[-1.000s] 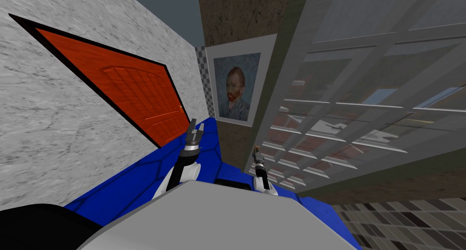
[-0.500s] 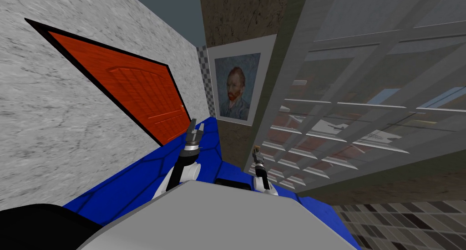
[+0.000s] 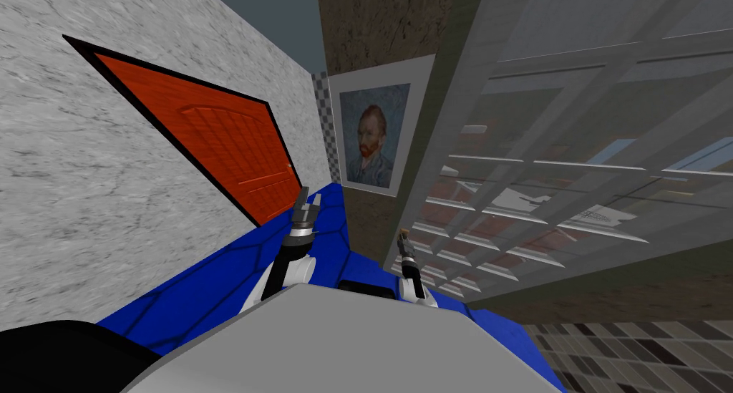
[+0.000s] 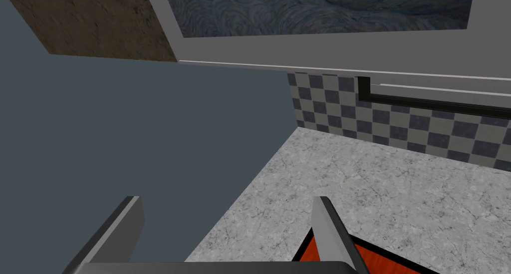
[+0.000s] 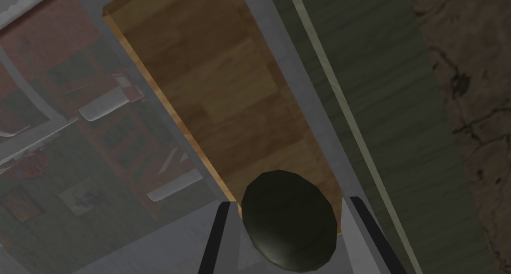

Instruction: Push the door open

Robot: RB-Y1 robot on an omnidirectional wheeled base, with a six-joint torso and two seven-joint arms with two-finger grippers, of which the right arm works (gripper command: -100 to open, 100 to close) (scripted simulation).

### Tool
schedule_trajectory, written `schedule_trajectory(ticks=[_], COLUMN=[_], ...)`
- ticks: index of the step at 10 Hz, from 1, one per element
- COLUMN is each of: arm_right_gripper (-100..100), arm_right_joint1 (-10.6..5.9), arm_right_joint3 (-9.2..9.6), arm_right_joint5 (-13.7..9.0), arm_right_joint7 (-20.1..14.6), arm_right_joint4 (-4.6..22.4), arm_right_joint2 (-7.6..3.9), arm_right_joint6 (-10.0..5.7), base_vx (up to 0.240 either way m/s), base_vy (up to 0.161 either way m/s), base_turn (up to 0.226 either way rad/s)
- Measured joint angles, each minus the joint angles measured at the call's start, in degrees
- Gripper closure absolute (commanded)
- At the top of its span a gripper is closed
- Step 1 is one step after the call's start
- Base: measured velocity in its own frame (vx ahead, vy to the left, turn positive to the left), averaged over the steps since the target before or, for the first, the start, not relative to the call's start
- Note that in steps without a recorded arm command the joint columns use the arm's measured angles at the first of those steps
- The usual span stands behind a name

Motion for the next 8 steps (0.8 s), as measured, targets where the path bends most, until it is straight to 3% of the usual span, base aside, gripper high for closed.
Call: schedule_trajectory(ticks=[4,8], arm_right_gripper=[100,100], arm_right_joint1=[-0.64,1.01], arm_right_joint3=[0.94,2.54], arm_right_joint5=[-0.9,-1.6], arm_right_joint7=[-5.3,-10.9], arm_right_joint4=[1.2,-1.8], arm_right_joint2=[-0.5,-0.73], arm_right_joint6=[-0.54,0.8], base_vx=[-0.04,-0.028], base_vy=[-0.026,-0.014], base_turn=[0.027,0.015])
